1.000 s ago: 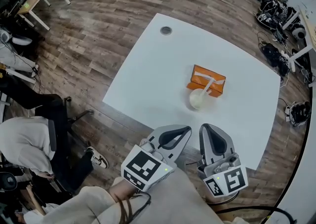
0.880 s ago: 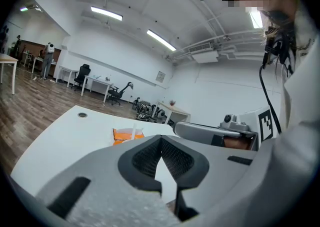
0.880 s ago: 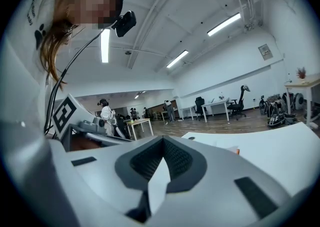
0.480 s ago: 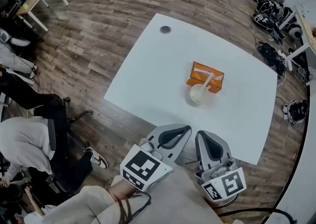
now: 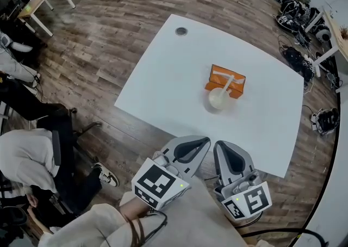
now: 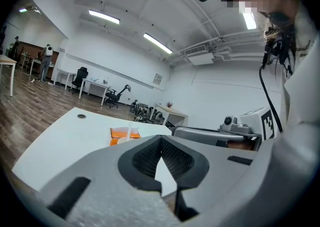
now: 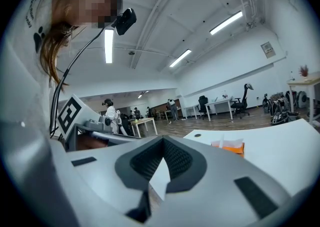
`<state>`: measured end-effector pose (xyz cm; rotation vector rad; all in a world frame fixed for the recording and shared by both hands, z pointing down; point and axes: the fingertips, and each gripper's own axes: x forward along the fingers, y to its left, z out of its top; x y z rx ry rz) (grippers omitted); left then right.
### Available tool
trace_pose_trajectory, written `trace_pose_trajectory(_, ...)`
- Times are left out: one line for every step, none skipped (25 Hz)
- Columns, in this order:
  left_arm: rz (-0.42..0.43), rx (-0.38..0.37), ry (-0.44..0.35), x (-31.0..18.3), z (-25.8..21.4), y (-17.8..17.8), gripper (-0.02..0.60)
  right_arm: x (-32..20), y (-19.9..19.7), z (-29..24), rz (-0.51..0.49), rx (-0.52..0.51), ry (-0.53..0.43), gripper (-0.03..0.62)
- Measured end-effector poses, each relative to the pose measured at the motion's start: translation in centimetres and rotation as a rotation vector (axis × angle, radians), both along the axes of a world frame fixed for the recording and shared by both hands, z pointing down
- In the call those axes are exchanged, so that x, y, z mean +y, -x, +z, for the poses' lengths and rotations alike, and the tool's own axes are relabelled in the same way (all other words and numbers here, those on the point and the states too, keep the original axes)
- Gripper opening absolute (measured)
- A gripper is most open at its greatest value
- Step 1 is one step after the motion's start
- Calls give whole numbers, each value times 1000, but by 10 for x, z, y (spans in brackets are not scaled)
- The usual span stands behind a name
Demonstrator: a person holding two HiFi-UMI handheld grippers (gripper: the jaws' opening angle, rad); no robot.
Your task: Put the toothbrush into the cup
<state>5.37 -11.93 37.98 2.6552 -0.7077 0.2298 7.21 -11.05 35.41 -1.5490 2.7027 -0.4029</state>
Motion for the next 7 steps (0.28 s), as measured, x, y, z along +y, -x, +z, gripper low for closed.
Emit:
trace_pose_trajectory(0, 2, 0, 1, 0, 1, 8, 1, 0, -1, 2, 0, -1, 17)
trace_pose_trajectory(-1, 4, 1, 2, -1, 1, 8, 3, 1, -1, 4, 0, -1, 17)
trace_pose_trajectory(-2, 7, 3, 3, -1, 2, 8, 5, 1, -1, 5, 0, 0, 17)
trace_pose_trajectory(-2, 9, 6, 5, -1, 2, 8, 7, 2, -1, 6, 0, 0, 17)
trace_pose_trajectory(-1, 10, 6, 7, -1, 3, 8, 9, 2, -1, 7, 0, 1, 17)
trace_pose_trajectory(1, 10, 5, 9, -1, 3, 8, 11, 3, 0, 7, 0, 2, 17)
trace_pose_trajectory(4, 10, 4, 11, -1, 4, 8, 13, 4, 0, 8, 0, 3, 17)
